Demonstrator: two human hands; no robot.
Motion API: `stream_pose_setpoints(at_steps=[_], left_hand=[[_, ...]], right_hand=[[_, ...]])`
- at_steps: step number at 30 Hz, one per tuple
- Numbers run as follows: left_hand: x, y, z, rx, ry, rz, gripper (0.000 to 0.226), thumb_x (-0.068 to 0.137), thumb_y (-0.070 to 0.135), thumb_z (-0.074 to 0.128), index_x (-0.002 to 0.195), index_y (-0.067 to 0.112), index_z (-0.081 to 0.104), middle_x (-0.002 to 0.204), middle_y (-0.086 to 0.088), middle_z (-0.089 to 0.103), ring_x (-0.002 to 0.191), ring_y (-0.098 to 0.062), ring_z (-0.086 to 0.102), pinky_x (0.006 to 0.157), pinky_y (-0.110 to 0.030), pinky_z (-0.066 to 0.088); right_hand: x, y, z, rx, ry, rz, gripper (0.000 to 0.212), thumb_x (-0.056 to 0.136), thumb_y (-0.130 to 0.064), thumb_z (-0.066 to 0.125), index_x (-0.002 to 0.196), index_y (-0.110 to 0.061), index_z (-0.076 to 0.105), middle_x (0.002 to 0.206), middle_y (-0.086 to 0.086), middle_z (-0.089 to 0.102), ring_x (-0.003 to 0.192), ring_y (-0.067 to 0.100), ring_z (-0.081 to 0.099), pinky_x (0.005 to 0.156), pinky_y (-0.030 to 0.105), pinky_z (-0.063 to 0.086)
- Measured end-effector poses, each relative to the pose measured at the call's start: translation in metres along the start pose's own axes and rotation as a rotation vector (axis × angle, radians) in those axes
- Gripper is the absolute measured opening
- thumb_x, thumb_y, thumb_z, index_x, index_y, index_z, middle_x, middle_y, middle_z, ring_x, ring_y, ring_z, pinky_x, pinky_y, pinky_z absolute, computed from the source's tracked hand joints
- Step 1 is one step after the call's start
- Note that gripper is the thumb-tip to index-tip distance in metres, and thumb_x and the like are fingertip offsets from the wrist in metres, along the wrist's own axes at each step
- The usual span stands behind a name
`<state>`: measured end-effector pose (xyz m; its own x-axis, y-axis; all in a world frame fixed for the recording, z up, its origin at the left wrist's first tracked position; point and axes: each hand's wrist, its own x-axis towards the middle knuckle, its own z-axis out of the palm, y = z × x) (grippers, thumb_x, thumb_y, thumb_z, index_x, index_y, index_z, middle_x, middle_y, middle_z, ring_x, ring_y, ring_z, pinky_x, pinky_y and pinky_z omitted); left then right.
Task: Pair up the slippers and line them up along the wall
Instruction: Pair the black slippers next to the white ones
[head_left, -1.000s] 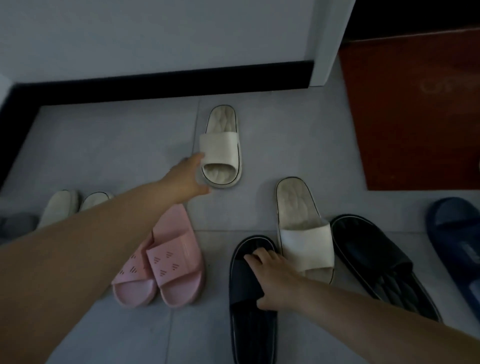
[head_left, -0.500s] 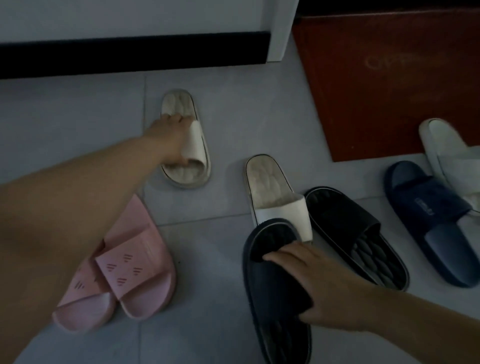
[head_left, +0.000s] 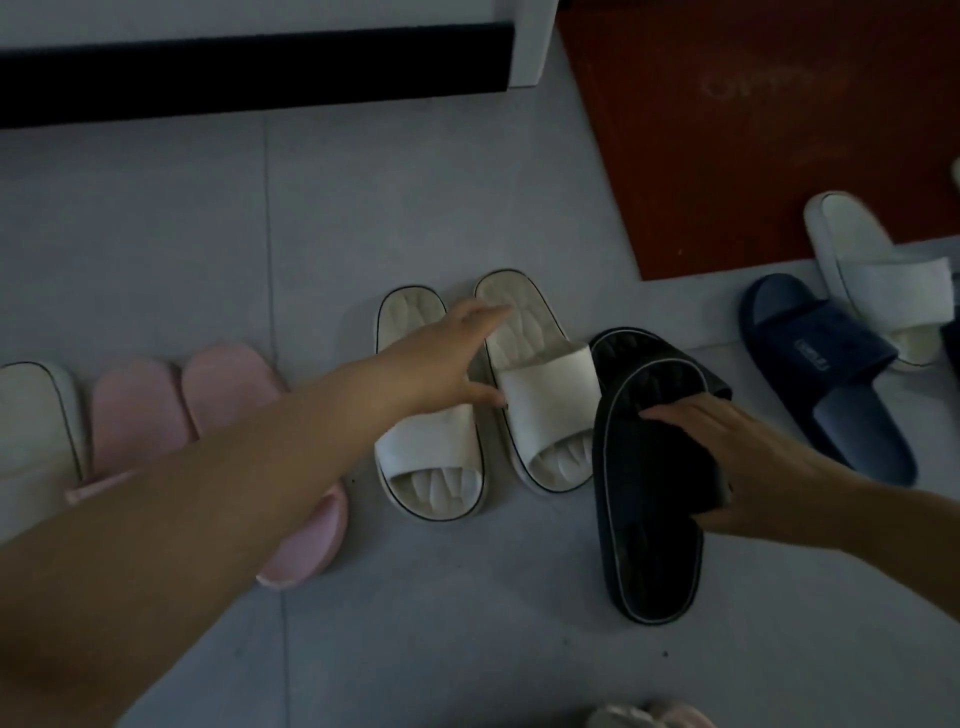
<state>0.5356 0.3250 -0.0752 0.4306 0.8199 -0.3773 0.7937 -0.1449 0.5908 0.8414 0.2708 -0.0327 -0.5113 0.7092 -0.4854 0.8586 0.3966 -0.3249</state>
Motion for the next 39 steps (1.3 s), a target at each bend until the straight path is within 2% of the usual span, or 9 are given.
stream_pose_setpoints(at_steps=[3,5,7,9,14,20,28,33,39], left_hand=[[0.016,0.013,0.011,0.055,-0.140,-0.042,0.068,0.077,0.044,0.066,0.136,0.030,0.035,0.139,0.000,0.043,0.108,-0.018,0.052,0.090,-0.029,0.042],[0.016,0.016,0.022,0.066,-0.190,-0.071,0.032,0.080,0.045,0.061,0.105,0.027,0.054,0.100,0.003,0.060,0.093,-0.020,0.055,0.073,-0.030,0.043],[0.008,0.012,0.026,0.071,-0.183,-0.066,0.019,0.081,0.040,0.060,0.071,0.031,0.047,0.071,0.012,0.047,0.077,-0.018,0.050,0.057,-0.027,0.032],[-0.003,0.003,0.023,0.097,-0.228,-0.078,0.021,0.082,0.036,0.061,0.071,0.028,0.045,0.067,0.014,0.042,0.072,-0.015,0.045,0.055,-0.025,0.029],[-0.028,-0.016,0.011,0.124,-0.274,-0.118,0.019,0.088,0.026,0.056,0.102,0.015,0.055,0.081,0.005,0.045,0.079,-0.013,0.041,0.062,-0.023,0.029],[-0.024,-0.008,0.003,0.163,-0.401,-0.171,0.037,0.092,0.021,0.049,0.128,0.015,0.045,0.123,-0.007,0.055,0.105,-0.020,0.050,0.087,-0.029,0.038],[-0.018,0.009,-0.005,0.497,-0.327,-0.157,0.064,0.083,0.047,0.056,0.136,0.022,0.031,0.138,-0.007,0.042,0.126,-0.031,0.037,0.105,-0.044,0.035],[0.013,0.057,-0.004,-0.230,0.030,0.018,0.077,0.073,0.035,0.073,0.137,0.020,0.032,0.138,-0.002,0.046,0.128,-0.020,0.043,0.101,-0.030,0.037],[0.047,0.111,0.046,0.298,-0.117,-0.008,0.107,0.063,0.044,0.075,0.145,0.015,0.012,0.141,-0.015,0.033,0.127,-0.033,0.037,0.107,-0.043,0.034]], right_hand=[[0.001,0.000,-0.001,-0.013,0.023,-0.012,0.091,0.064,-0.037,0.075,0.137,-0.040,0.022,0.136,-0.011,0.032,0.124,0.008,0.029,0.105,0.027,0.033],[0.001,0.001,-0.001,-0.027,0.022,-0.006,0.091,0.064,-0.037,0.075,0.138,-0.041,0.022,0.139,-0.009,0.028,0.131,0.014,0.025,0.108,0.035,0.034],[0.001,0.002,0.002,-0.010,0.027,0.003,0.091,0.064,-0.038,0.075,0.137,-0.046,0.020,0.139,-0.011,0.026,0.132,0.016,0.023,0.107,0.039,0.037],[0.003,0.004,0.006,0.014,0.024,0.009,0.092,0.063,-0.040,0.074,0.134,-0.051,0.016,0.138,-0.013,0.025,0.131,0.015,0.023,0.106,0.040,0.037],[0.024,0.000,0.007,0.027,-0.058,-0.012,0.095,0.063,-0.037,0.073,0.131,-0.058,0.010,0.130,-0.020,0.021,0.126,0.010,0.021,0.105,0.034,0.028],[0.077,-0.011,-0.009,0.066,-0.016,0.006,0.096,0.064,-0.012,0.073,0.143,-0.033,0.022,0.142,-0.001,0.027,0.130,0.018,0.029,0.103,0.021,0.021],[0.069,0.012,-0.015,-0.103,-0.061,0.103,0.121,0.061,-0.033,0.080,0.146,-0.027,-0.006,0.156,0.005,0.003,0.142,0.029,0.009,0.116,0.045,0.017],[0.050,0.045,-0.014,-0.122,-0.016,0.219,0.108,0.069,-0.024,0.073,0.147,-0.015,-0.001,0.154,0.011,0.017,0.140,0.033,0.022,0.114,0.047,0.023],[0.065,0.053,-0.010,-0.227,-0.011,0.176,0.084,0.083,-0.010,0.056,0.147,-0.024,0.003,0.141,0.013,0.040,0.120,0.035,0.043,0.095,0.048,0.044]])
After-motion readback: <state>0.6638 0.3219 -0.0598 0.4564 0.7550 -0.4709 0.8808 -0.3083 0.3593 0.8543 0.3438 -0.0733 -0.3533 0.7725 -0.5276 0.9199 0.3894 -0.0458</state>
